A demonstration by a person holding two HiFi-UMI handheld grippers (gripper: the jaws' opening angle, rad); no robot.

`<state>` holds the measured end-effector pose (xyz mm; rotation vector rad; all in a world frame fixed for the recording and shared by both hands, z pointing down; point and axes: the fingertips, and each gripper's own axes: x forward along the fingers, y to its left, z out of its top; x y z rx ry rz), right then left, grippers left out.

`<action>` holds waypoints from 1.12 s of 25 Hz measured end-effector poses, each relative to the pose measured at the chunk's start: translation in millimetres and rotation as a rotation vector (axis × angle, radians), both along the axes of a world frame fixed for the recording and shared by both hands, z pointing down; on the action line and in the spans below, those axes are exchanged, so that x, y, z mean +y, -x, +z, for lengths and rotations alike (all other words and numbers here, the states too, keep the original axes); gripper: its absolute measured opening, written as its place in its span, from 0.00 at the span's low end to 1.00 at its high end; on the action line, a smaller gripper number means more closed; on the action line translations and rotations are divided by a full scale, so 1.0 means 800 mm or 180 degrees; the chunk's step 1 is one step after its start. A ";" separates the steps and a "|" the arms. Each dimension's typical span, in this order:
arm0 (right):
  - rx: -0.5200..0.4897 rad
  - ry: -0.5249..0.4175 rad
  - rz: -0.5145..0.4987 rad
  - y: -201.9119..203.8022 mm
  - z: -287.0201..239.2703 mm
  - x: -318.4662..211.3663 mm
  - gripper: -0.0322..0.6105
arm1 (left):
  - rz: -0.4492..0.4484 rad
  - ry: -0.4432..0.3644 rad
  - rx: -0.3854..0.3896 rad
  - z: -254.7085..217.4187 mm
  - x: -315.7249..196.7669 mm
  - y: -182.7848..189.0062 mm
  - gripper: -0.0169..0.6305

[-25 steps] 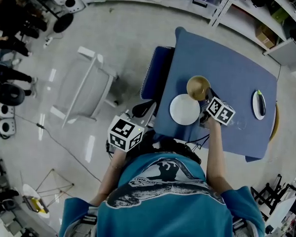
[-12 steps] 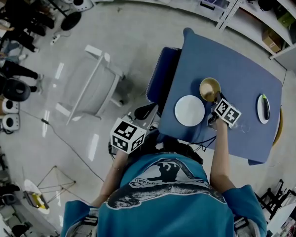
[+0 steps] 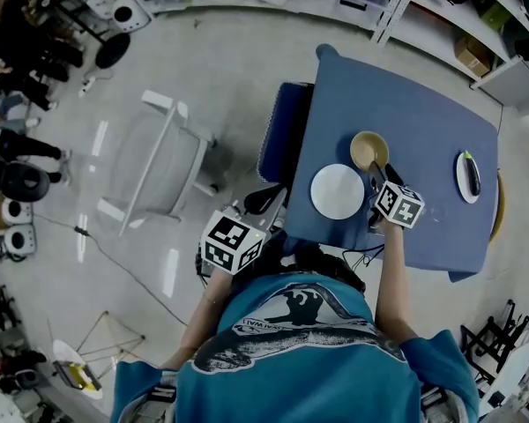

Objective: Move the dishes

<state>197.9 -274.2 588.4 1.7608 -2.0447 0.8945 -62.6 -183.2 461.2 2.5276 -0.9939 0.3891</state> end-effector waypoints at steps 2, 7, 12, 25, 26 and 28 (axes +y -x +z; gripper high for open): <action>0.0014 -0.0015 0.0031 0.003 -0.004 0.016 0.37 | 0.0060 0.0000 -0.0002 0.001 0.002 0.001 0.05; -0.0057 -0.0071 0.0123 0.019 -0.019 0.059 0.36 | 0.0245 -0.0001 0.0004 0.002 0.003 0.008 0.05; -0.0135 -0.0189 0.0081 0.059 -0.031 0.097 0.36 | 0.0517 -0.0001 0.0015 0.005 0.004 0.012 0.05; -0.0061 -0.0256 0.0165 0.140 -0.046 0.188 0.34 | 0.1422 0.0113 0.0065 0.026 0.043 -0.016 0.05; -0.0058 -0.0262 0.0167 0.142 -0.047 0.193 0.33 | 0.1471 0.0123 0.0068 0.028 0.047 -0.020 0.05; -0.0056 -0.0276 0.0169 0.144 -0.050 0.201 0.32 | 0.1550 0.0127 0.0075 0.030 0.054 -0.028 0.05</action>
